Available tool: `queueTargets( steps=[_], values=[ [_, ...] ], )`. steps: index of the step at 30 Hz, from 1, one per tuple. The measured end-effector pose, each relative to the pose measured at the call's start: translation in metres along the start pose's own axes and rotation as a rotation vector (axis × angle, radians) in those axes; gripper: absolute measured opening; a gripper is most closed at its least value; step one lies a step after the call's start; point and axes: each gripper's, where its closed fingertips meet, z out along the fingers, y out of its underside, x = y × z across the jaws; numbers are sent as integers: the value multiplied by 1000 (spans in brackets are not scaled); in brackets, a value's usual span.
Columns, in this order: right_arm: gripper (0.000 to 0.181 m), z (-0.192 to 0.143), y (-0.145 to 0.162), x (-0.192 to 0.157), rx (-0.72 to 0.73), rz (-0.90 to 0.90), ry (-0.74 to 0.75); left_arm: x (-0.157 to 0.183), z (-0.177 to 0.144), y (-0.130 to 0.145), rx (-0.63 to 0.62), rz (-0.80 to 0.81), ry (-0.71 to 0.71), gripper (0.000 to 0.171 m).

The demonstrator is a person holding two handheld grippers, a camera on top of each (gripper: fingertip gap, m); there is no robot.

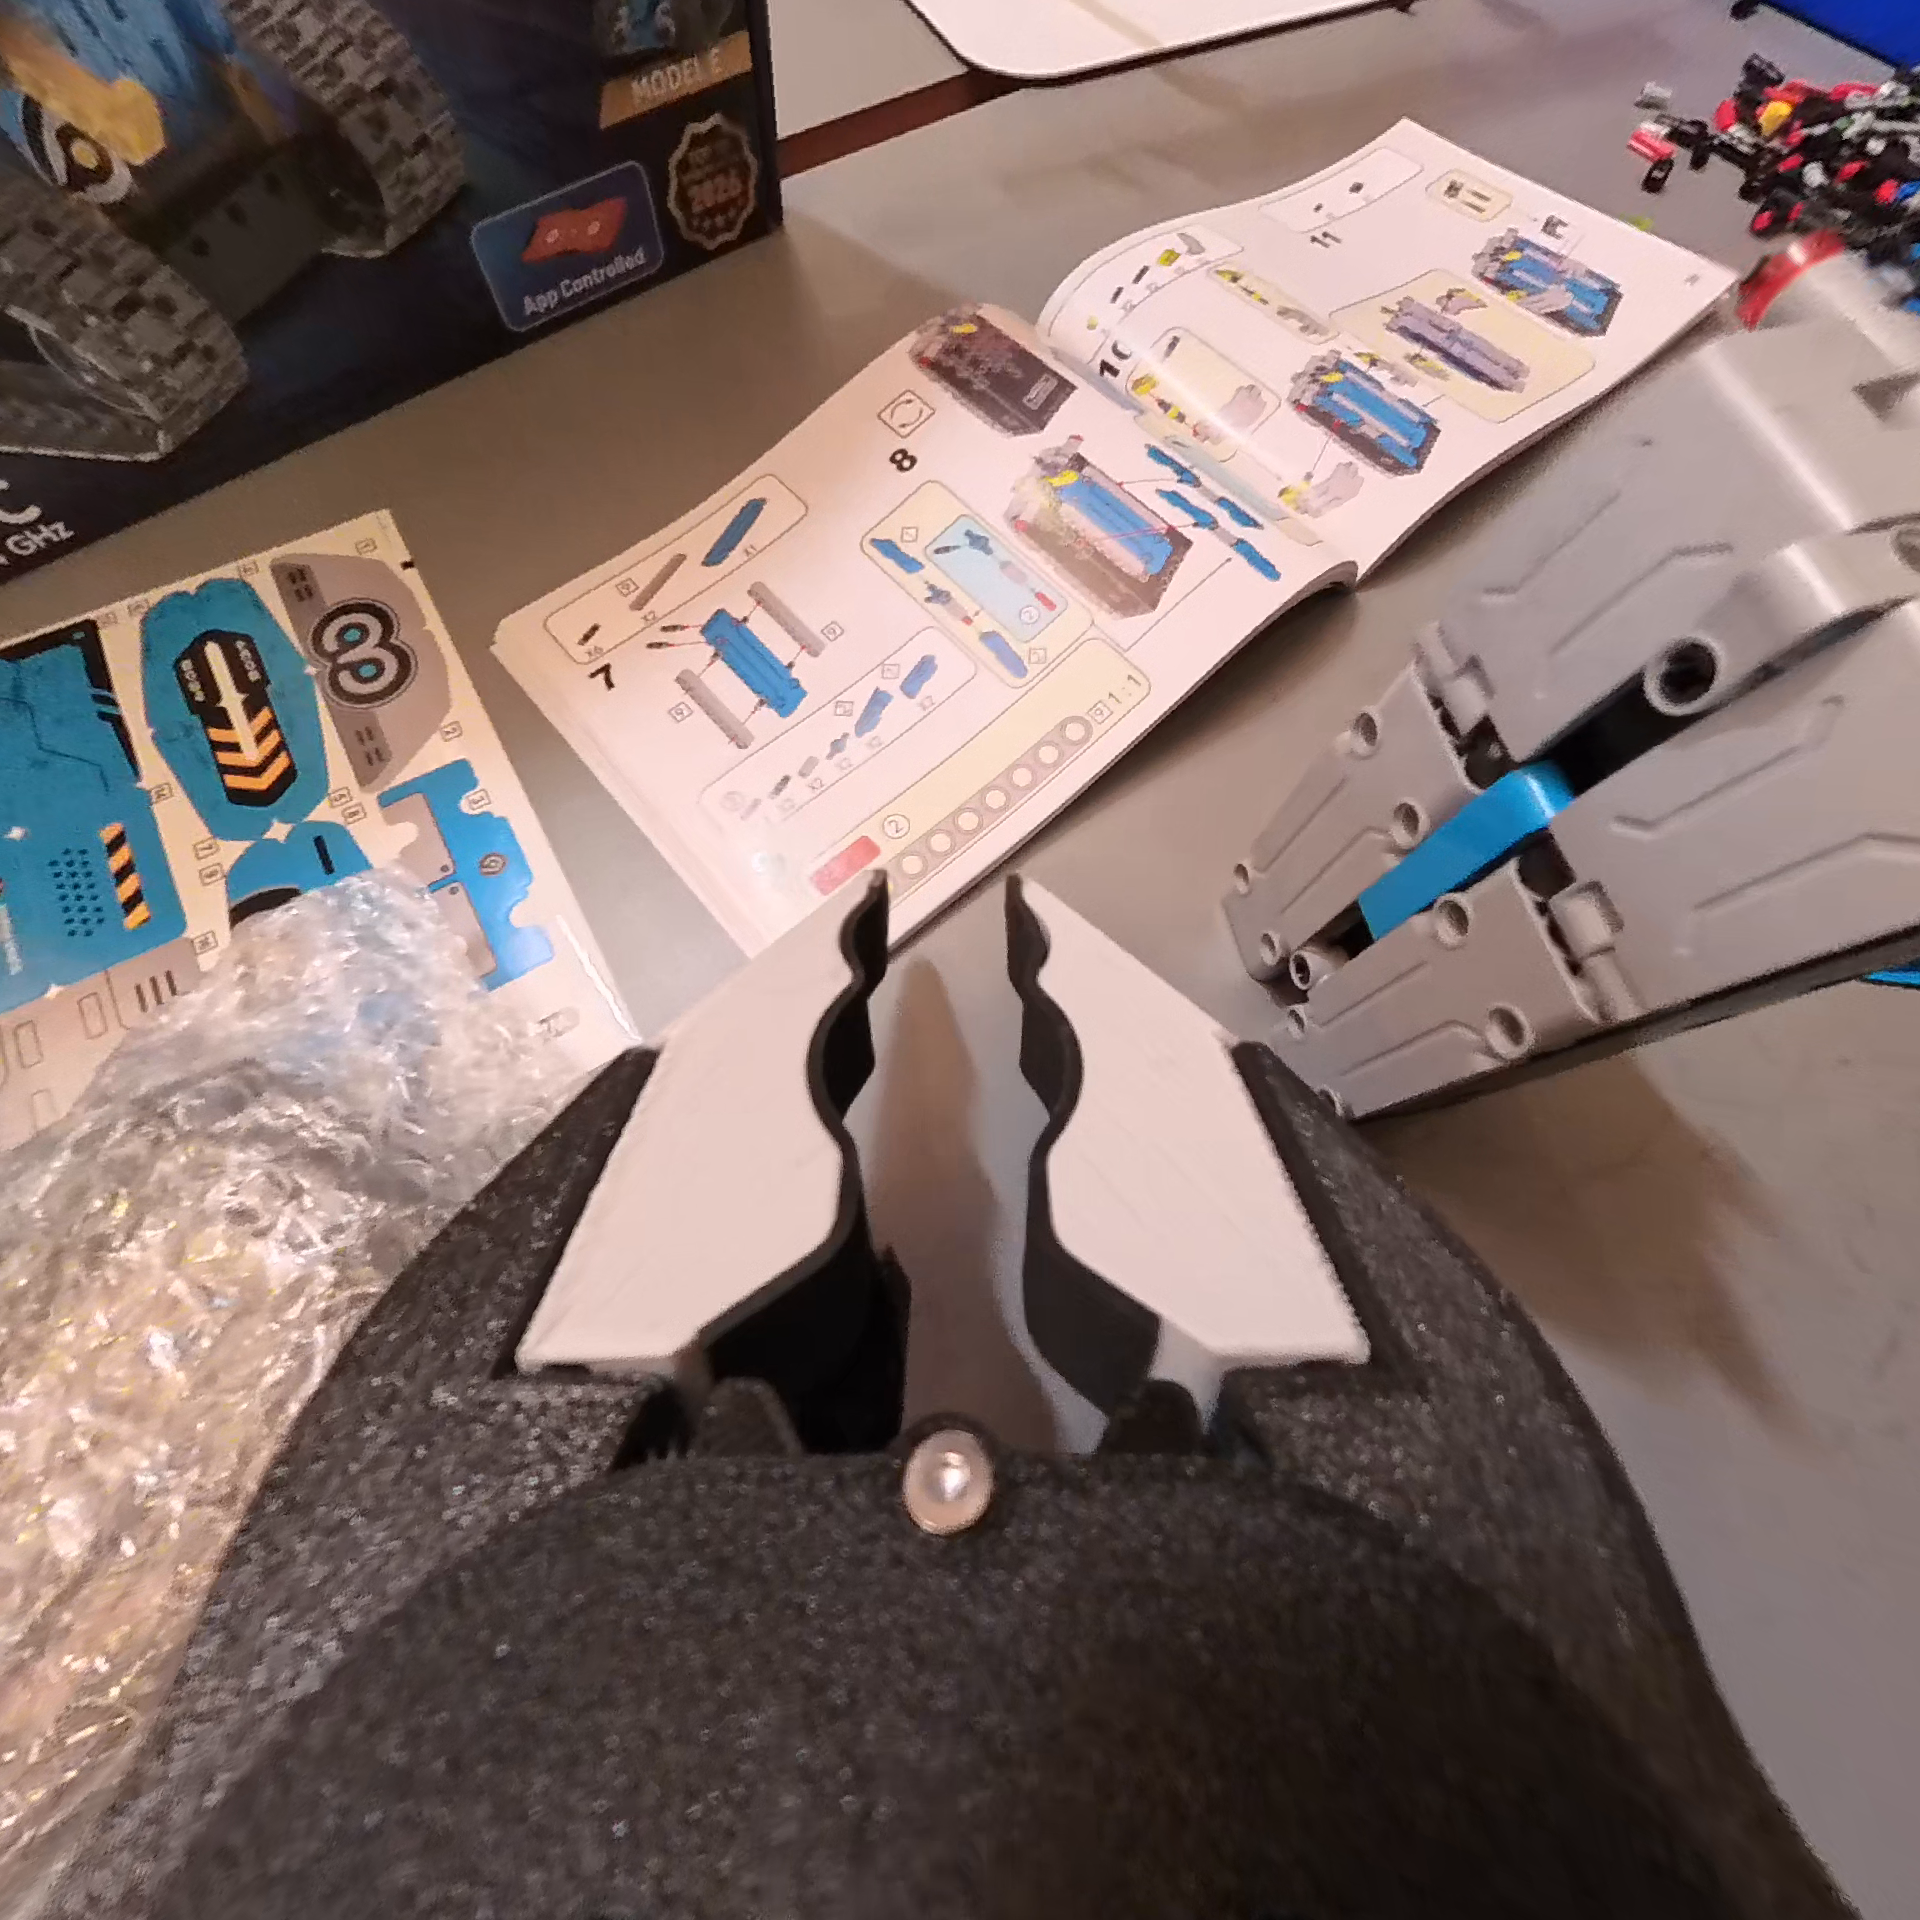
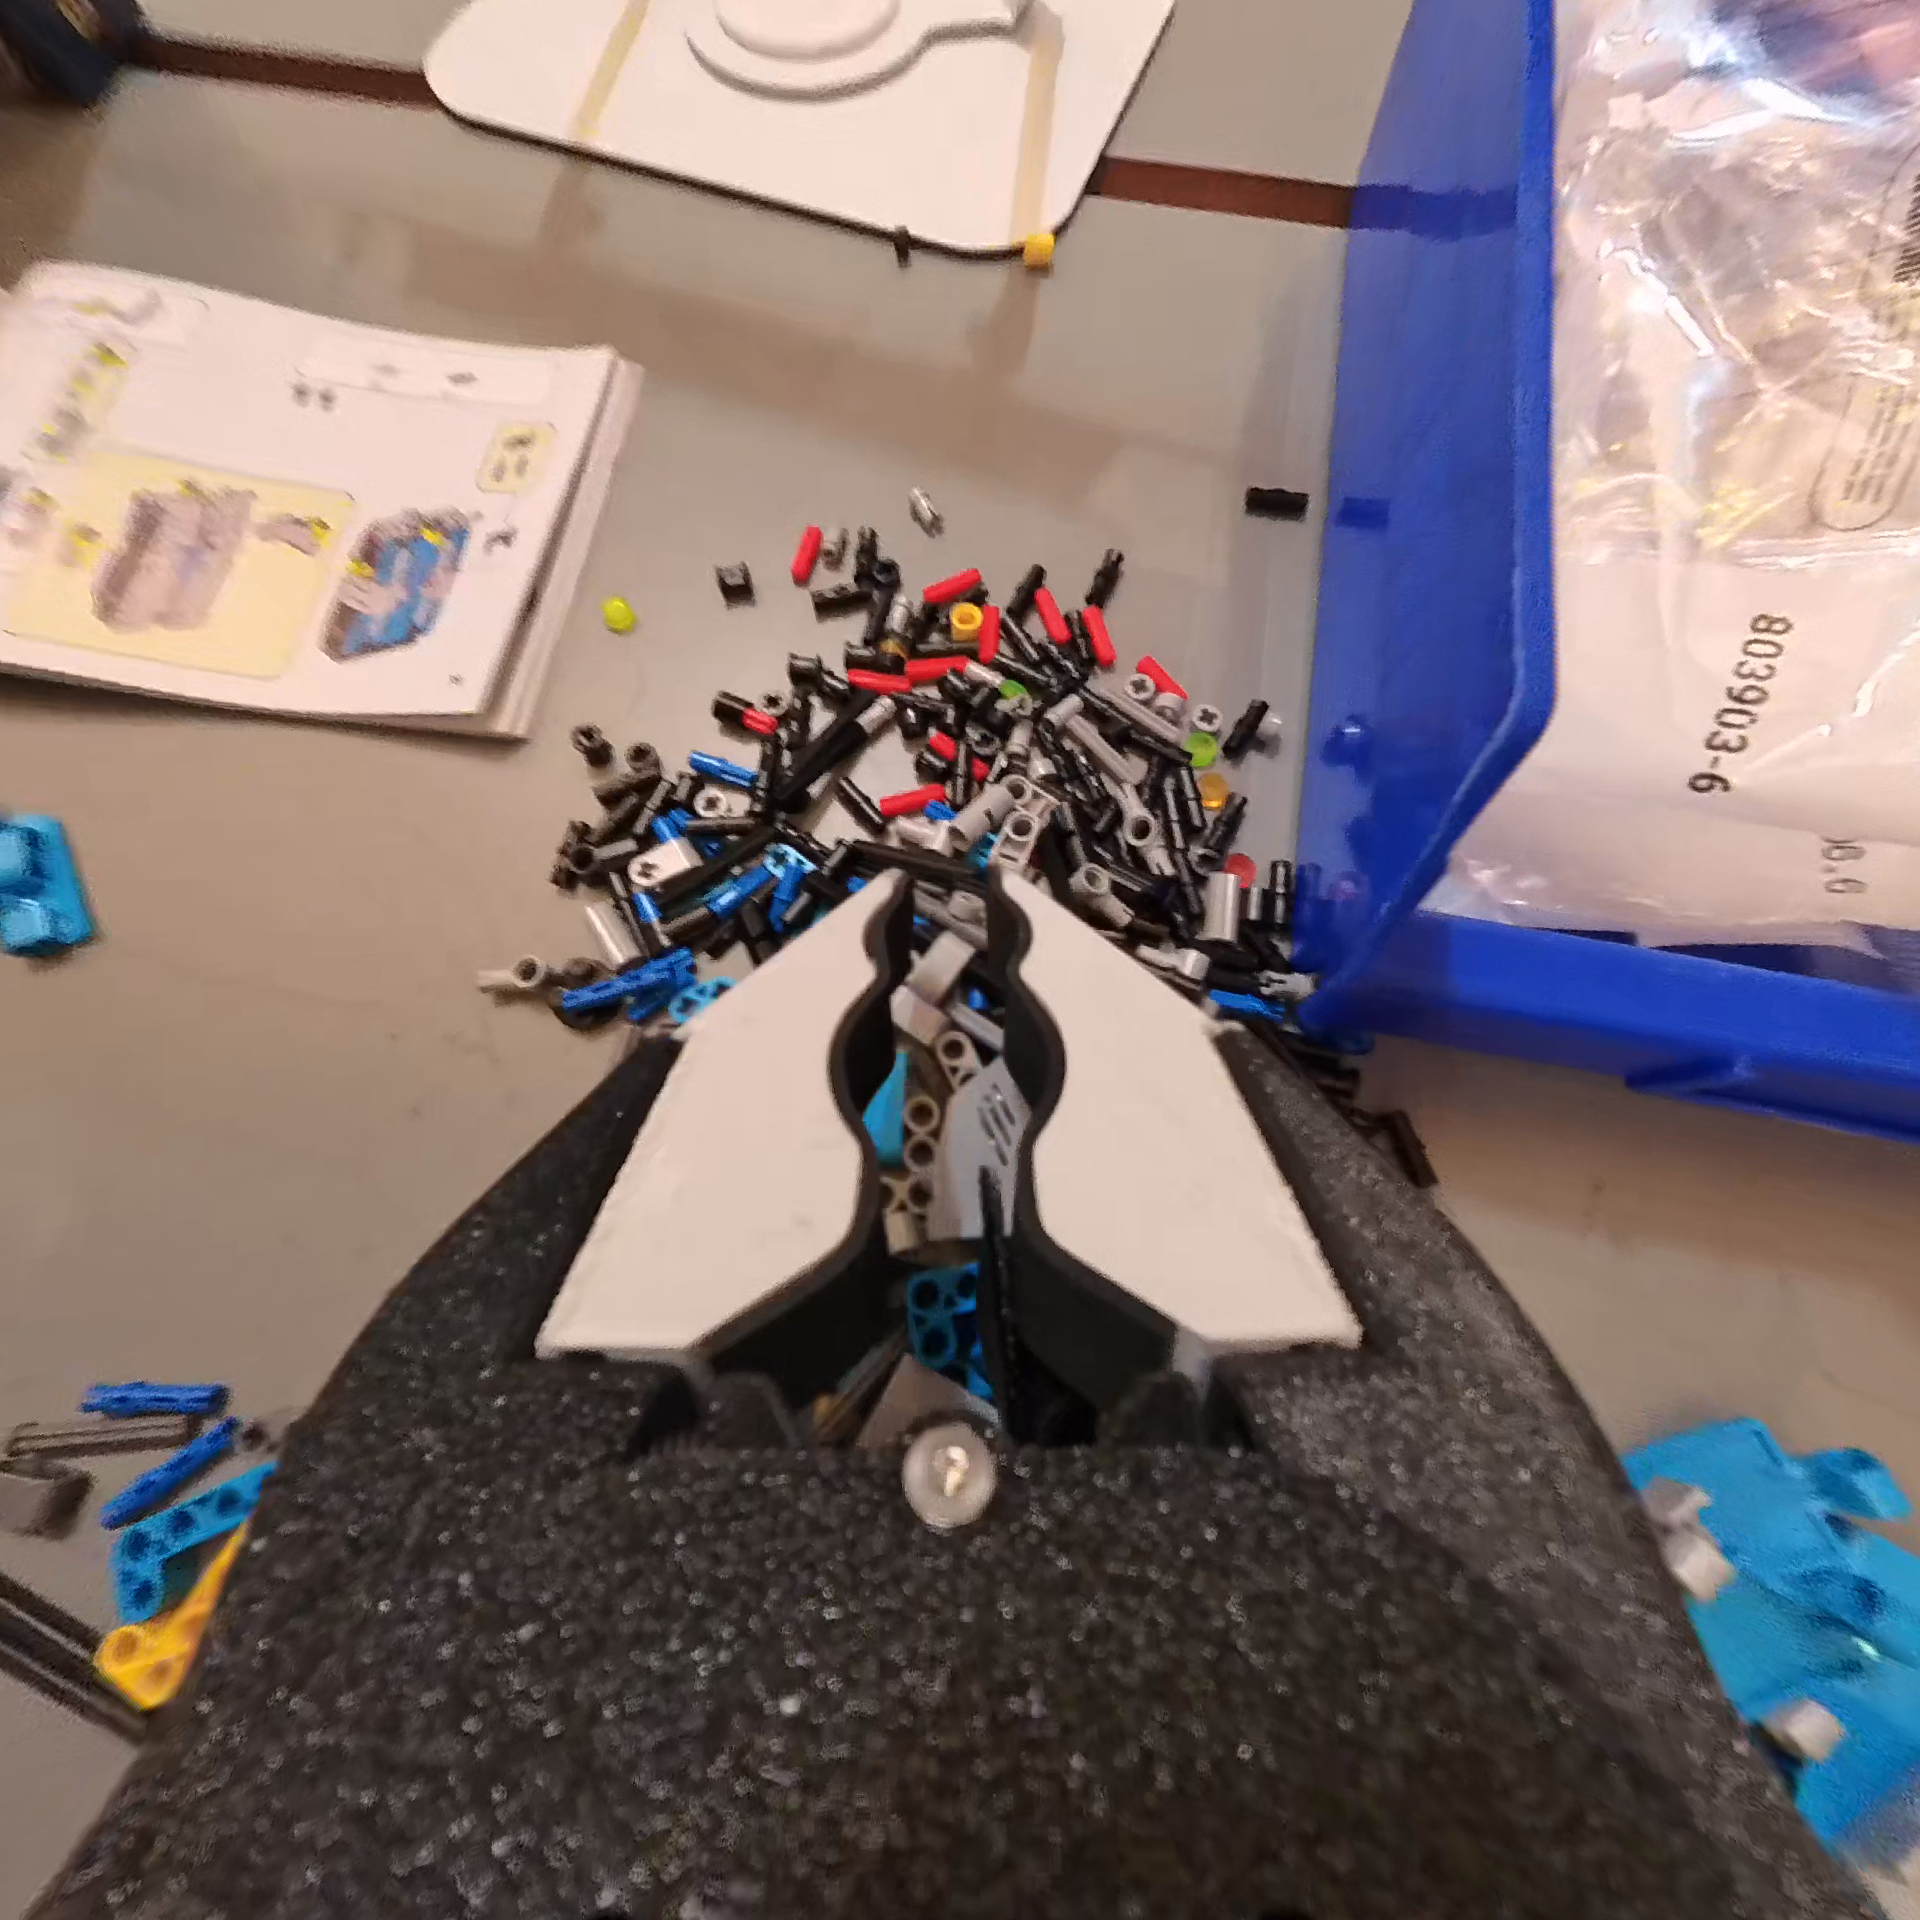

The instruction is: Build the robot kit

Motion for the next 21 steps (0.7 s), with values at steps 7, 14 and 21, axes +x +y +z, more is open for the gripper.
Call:
queueTargets(
  steps=[7, 14, 21],
  values=[
    [11, 0, -1, 2, 19, -5, 14, 4, 0, 0, -1, 22, 16, 22],
    [12, 3, 3, 4, -8, -32, 40, 5, 0, 1, -7, 13, 32, 22],
    [12, 1, 5, 8, -22, -70, 79, 5, 1, 2, -12, 3, 39, 22]
  ],
)
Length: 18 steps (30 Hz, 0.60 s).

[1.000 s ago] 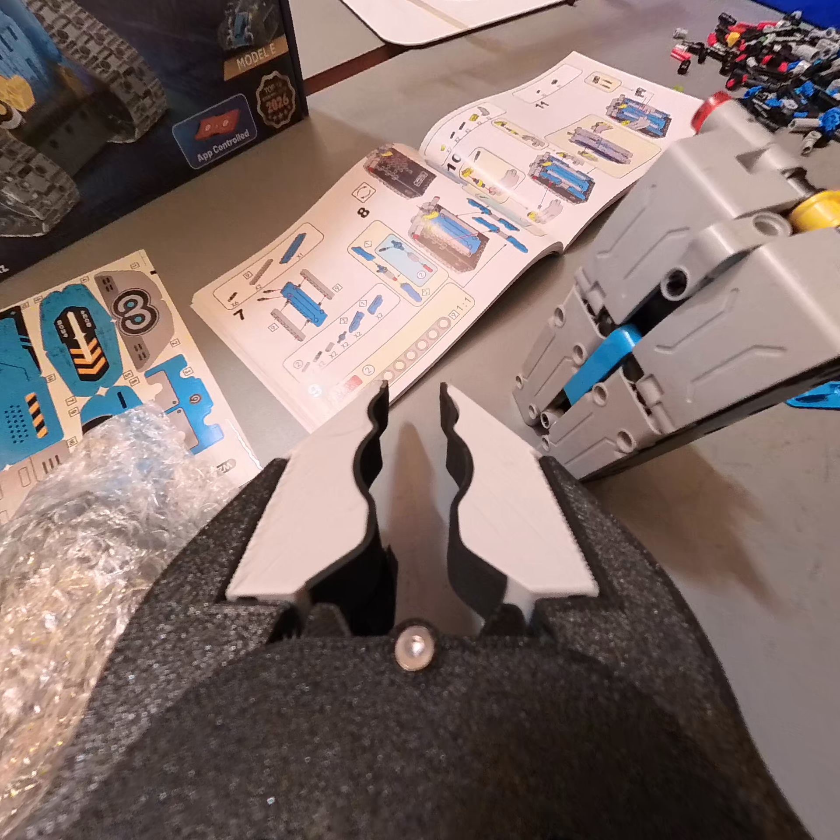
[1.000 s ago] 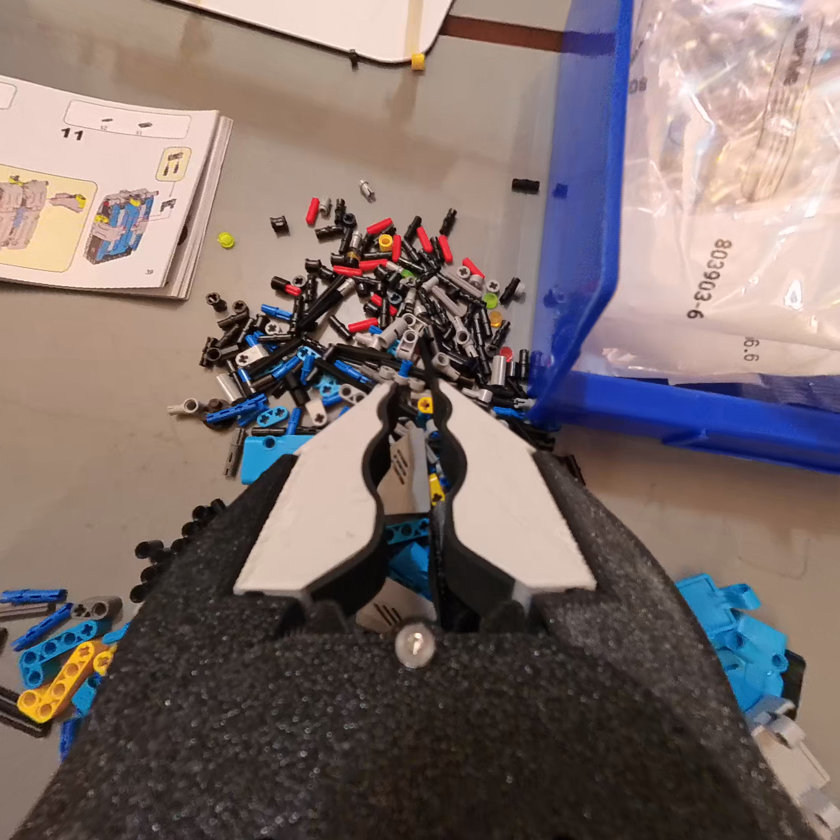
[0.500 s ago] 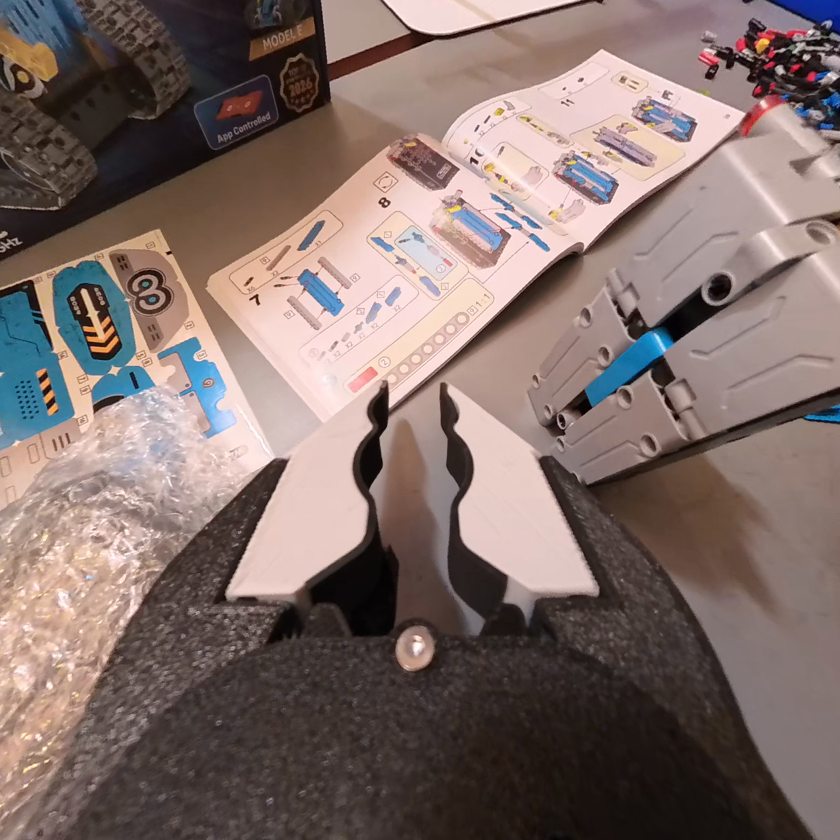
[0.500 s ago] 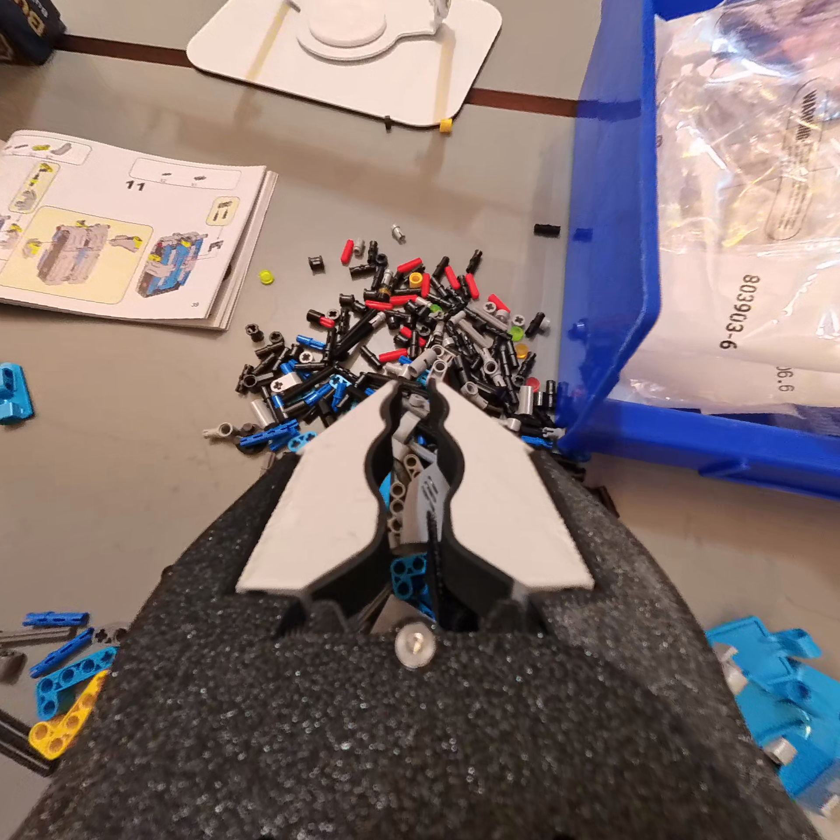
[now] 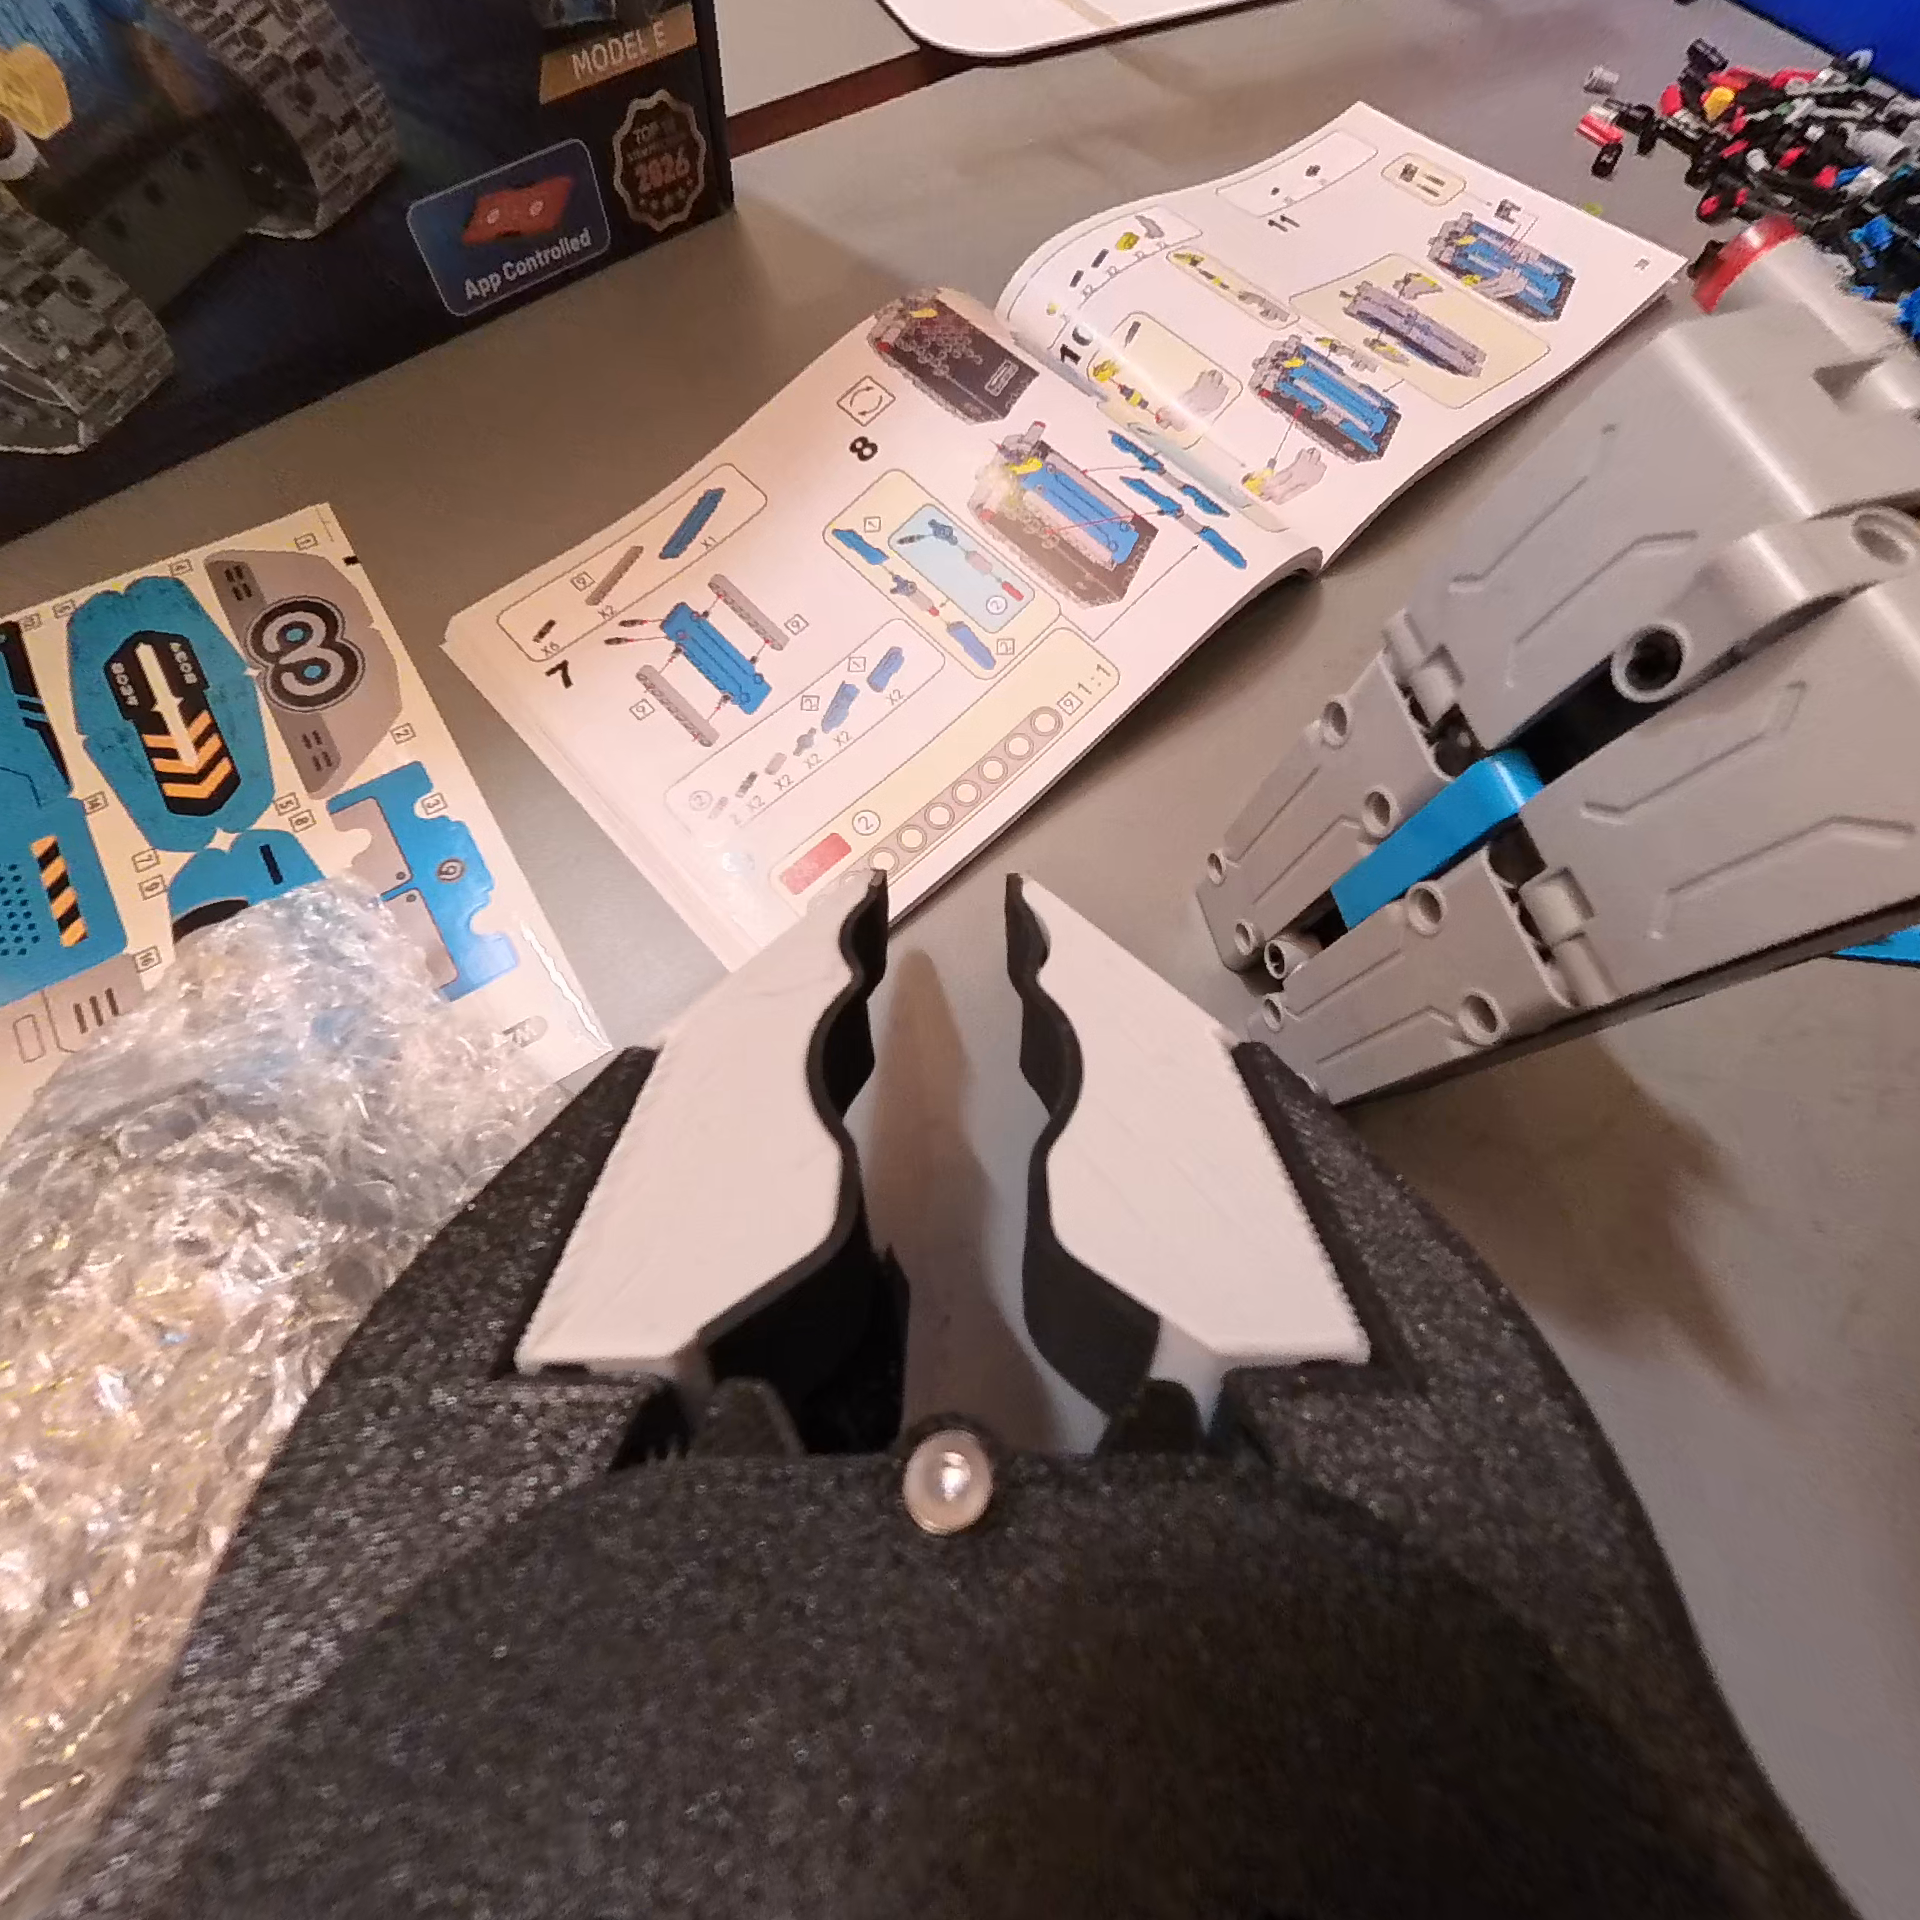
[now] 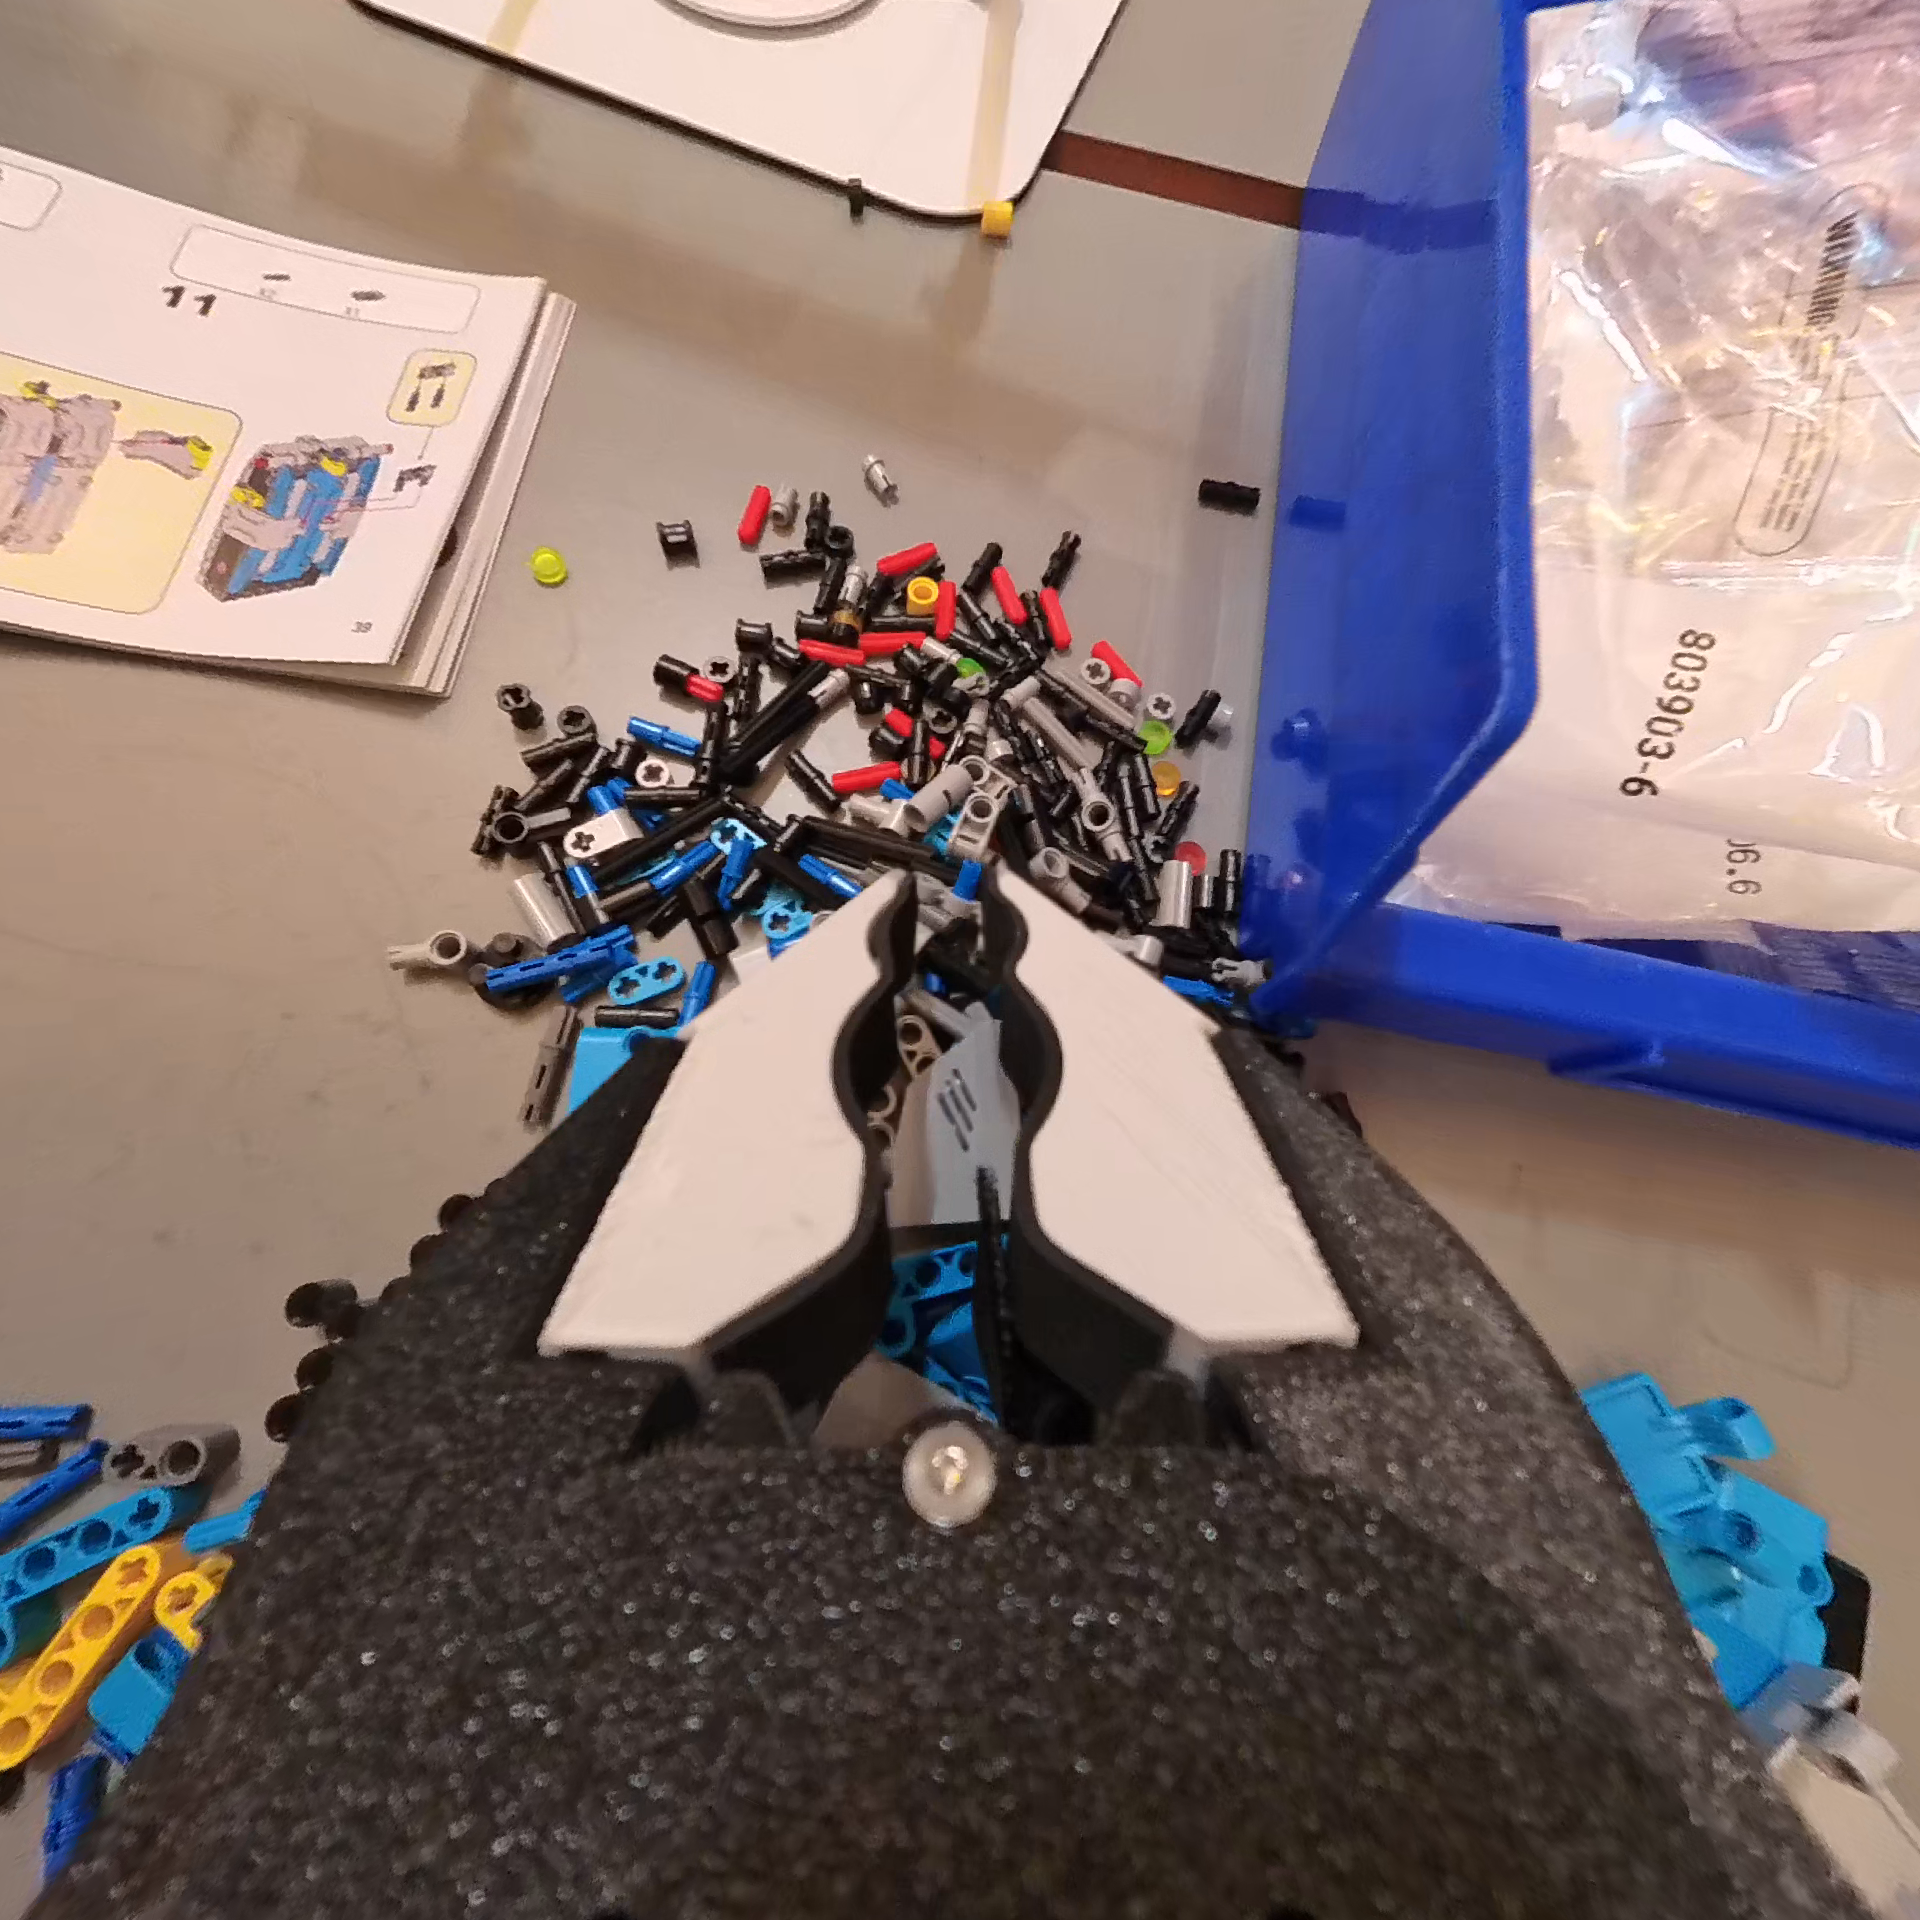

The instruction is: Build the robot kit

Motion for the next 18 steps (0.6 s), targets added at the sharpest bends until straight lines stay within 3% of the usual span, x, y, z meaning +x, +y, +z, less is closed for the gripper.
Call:
queueTargets(
  steps=[12, 18],
  values=[
    [12, -3, 8, -4, -48, -57, -25, 1, 0, 1, -4, -1, 6, 22],
    [7, -8, 13, 18, -69, -76, 54, 1, 0, 1, -5, -8, 13, 22]
  ],
)
